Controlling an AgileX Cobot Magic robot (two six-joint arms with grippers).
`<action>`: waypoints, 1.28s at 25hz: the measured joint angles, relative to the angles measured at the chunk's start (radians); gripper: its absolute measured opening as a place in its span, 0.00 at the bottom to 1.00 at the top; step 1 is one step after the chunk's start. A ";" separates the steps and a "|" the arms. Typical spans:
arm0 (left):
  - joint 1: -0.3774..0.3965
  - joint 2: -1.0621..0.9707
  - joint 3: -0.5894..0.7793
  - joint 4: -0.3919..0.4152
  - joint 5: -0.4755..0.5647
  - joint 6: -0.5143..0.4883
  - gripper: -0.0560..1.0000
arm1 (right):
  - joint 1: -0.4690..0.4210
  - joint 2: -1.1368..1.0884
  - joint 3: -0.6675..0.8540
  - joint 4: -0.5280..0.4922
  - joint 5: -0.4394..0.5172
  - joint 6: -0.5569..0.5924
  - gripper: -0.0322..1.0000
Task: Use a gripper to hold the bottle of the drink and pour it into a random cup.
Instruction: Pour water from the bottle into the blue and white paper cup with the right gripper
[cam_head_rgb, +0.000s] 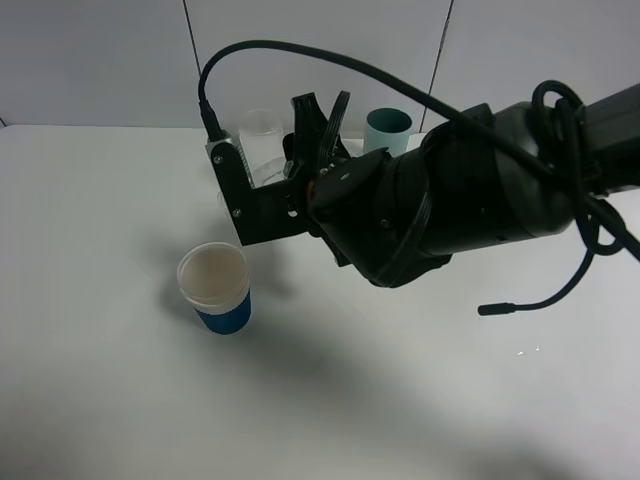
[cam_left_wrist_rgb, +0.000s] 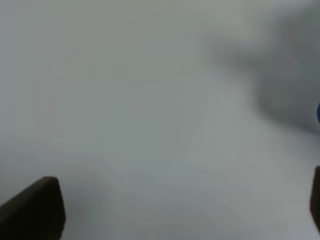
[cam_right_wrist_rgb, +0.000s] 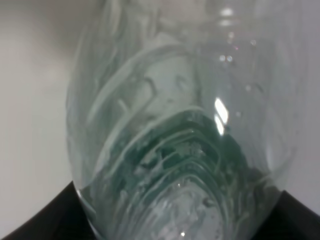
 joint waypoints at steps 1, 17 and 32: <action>0.000 0.000 0.000 0.000 0.000 0.000 0.99 | 0.000 0.000 0.000 0.000 0.000 -0.009 0.58; 0.000 0.000 0.000 0.000 0.000 0.000 0.99 | 0.005 0.000 0.000 0.000 0.058 -0.054 0.58; 0.000 0.000 0.000 0.000 0.000 0.000 0.99 | 0.005 0.000 0.000 0.009 0.068 -0.056 0.58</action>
